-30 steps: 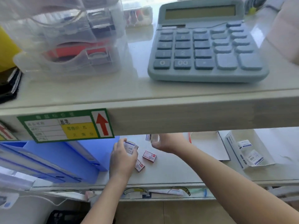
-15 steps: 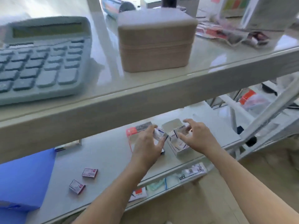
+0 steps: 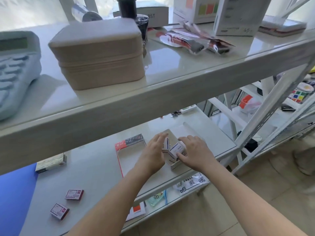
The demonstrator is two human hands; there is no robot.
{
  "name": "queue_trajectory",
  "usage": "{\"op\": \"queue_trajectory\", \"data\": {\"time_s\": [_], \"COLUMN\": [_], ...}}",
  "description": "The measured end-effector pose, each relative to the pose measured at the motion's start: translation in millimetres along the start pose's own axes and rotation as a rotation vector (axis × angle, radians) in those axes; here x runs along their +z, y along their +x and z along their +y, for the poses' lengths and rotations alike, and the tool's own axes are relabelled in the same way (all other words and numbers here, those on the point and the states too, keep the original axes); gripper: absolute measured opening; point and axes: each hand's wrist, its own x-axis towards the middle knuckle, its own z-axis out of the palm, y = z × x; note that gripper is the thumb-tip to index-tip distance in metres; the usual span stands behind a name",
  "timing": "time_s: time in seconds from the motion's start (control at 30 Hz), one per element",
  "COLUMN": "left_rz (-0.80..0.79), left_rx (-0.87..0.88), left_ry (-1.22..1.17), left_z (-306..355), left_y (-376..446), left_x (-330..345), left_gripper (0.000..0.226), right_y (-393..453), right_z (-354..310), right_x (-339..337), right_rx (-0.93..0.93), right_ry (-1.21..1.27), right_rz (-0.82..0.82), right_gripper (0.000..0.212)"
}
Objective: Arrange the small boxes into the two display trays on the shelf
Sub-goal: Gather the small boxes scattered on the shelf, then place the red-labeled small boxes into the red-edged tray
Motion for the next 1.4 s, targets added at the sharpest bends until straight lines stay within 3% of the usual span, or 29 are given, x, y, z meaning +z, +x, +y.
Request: {"op": "queue_trajectory", "data": {"time_s": [0.13, 0.33, 0.57, 0.73, 0.97, 1.17, 1.4], "left_rz": [0.028, 0.379, 0.643, 0.559, 0.540, 0.540, 0.548], "left_rx": [-0.045, -0.183, -0.624, -0.855, -0.877, -0.829, -0.768], "left_ry": [-0.058, -0.045, 0.013, 0.028, 0.017, -0.019, -0.081], "left_z": [-1.5, -32.1, -104.6, -132.7, -150.8, -157.0, -143.8], "left_y": [-9.6, -83.2, -204.8, -252.3, -268.0, -269.2, -254.2], "left_x": [-8.3, -39.3, -73.9, -82.6, -91.3, -98.2, -94.4], "left_gripper": [0.076, 0.055, 0.049, 0.063, 0.063, 0.059, 0.062], "right_y": [-3.3, -6.0, -4.9, -11.5, 16.4, 31.7, 26.3], "right_z": [-1.1, -56.0, -169.7, -234.4, -298.6, -313.2, -269.5], "right_x": [1.0, 2.1, 53.2, 103.1, 151.9, 155.5, 124.1], "right_rx": [-0.026, -0.239, -0.546, -0.697, -0.749, -0.856, -0.697], "right_ry": [0.027, 0.208, 0.250, 0.094, -0.072, -0.128, 0.073], "right_rz": [0.038, 0.111, -0.056, -0.256, -0.407, -0.434, -0.288], "right_gripper": [0.048, 0.035, 0.032, 0.045, 0.080, 0.059, 0.062]}}
